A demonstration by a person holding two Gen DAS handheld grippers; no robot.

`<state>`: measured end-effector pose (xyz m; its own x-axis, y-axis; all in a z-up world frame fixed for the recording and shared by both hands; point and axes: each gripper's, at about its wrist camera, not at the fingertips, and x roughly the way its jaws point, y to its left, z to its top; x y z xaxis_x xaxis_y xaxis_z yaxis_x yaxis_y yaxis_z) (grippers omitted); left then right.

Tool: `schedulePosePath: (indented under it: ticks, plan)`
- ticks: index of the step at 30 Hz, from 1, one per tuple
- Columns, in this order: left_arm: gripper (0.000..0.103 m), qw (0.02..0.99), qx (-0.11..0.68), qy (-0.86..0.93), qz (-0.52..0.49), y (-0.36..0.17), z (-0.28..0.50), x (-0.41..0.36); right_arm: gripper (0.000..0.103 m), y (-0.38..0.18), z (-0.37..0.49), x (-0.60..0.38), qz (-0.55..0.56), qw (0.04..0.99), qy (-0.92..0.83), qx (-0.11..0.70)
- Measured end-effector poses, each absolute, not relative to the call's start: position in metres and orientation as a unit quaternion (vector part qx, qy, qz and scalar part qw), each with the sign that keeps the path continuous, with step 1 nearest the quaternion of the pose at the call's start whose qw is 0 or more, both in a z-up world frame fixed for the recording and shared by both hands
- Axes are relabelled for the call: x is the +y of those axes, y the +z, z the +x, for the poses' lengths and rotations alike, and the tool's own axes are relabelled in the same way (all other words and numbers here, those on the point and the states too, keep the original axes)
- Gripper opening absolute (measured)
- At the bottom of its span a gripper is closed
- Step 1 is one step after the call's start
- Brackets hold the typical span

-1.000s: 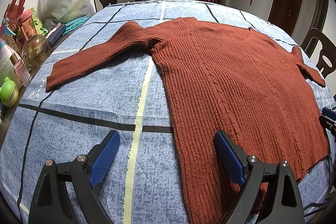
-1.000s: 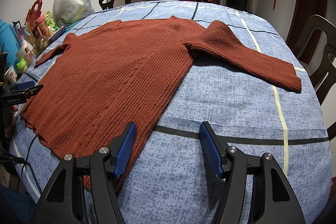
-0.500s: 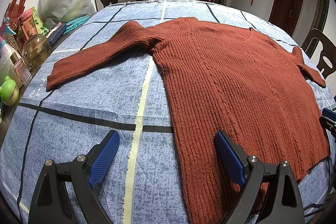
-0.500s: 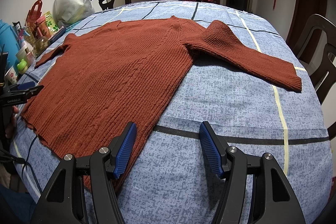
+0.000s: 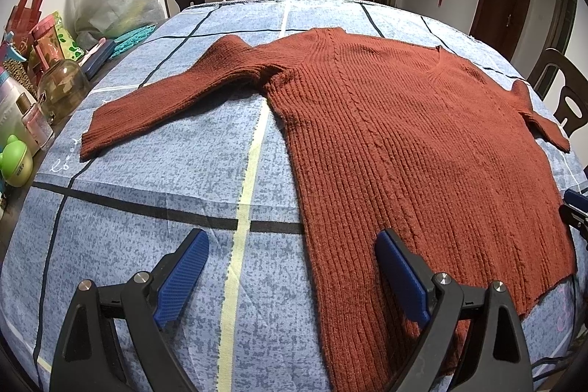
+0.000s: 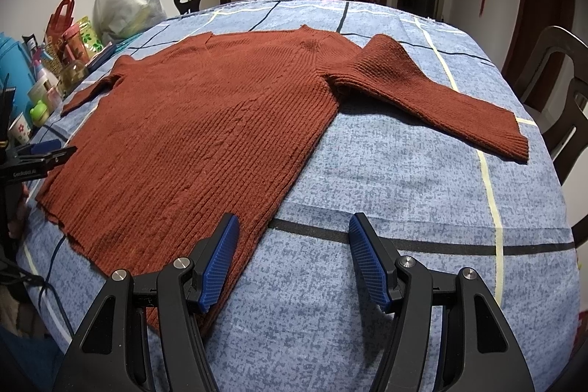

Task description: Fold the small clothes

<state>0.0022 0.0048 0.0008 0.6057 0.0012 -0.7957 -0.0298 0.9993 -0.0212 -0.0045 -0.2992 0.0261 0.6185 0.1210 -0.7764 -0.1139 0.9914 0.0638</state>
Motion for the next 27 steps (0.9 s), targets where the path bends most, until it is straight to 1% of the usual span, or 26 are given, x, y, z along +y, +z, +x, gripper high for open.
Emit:
schedulePosePath:
  ticks: [15,20,27]
  plan:
    - [0.094,0.902,0.431,0.021,-0.020,0.010,0.011,0.014,0.063,0.040,0.006,-0.290,-0.006,0.904,0.068,0.423]
    - [0.094,0.902,0.429,0.043,-0.033,0.012,0.026,0.035,0.063,0.042,0.021,-0.280,-0.005,0.905,0.081,0.418]
    - [0.094,0.904,0.413,0.106,-0.038,0.021,0.048,0.083,0.063,0.046,0.044,-0.253,-0.034,0.905,0.108,0.410]
